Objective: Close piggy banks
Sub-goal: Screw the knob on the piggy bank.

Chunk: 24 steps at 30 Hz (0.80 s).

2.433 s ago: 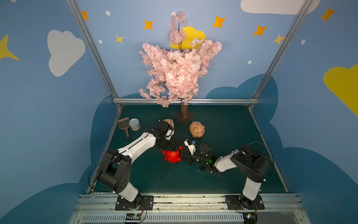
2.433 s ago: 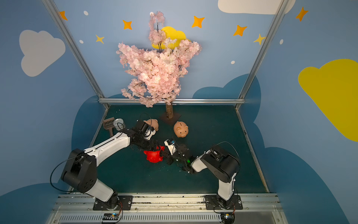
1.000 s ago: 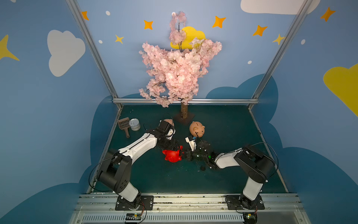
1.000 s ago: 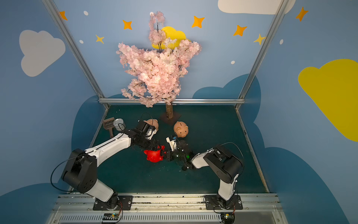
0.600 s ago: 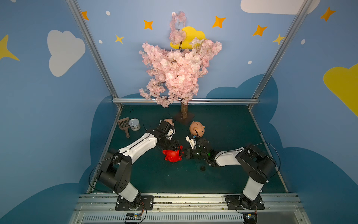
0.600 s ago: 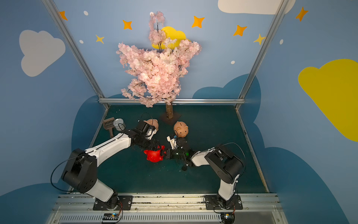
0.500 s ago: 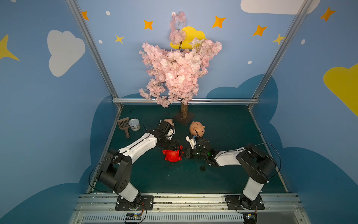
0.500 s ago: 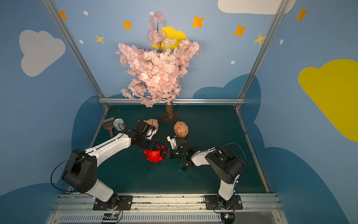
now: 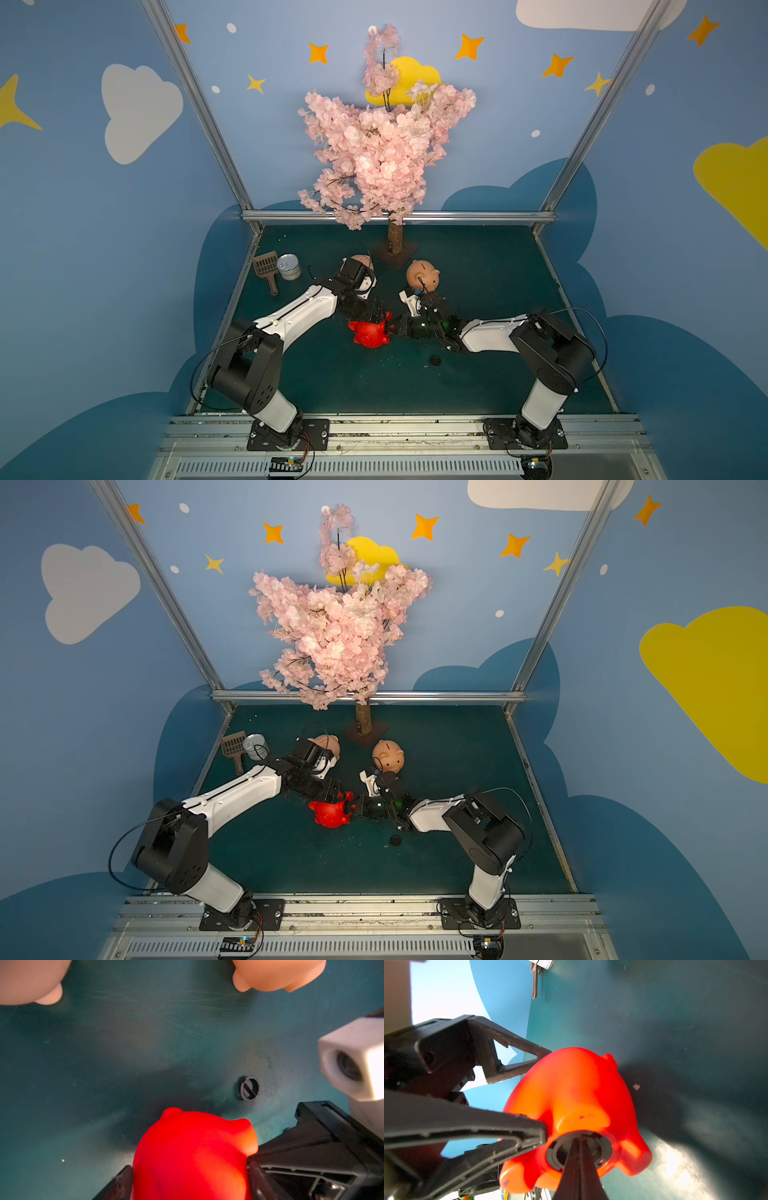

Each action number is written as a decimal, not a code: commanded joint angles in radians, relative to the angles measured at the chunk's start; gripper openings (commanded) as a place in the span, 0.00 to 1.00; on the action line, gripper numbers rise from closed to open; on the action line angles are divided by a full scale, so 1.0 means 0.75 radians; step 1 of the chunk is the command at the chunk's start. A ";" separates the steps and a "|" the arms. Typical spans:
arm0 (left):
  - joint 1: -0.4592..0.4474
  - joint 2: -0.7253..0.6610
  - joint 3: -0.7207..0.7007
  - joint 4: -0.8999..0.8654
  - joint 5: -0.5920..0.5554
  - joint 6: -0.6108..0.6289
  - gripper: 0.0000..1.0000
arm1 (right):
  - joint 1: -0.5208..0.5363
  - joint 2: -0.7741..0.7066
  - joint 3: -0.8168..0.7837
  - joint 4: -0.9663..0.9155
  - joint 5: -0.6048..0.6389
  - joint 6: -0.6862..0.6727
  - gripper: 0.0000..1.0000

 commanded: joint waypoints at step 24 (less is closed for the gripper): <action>-0.059 0.071 -0.031 -0.191 -0.022 -0.004 0.83 | 0.008 -0.097 0.071 -0.348 0.150 -0.028 0.09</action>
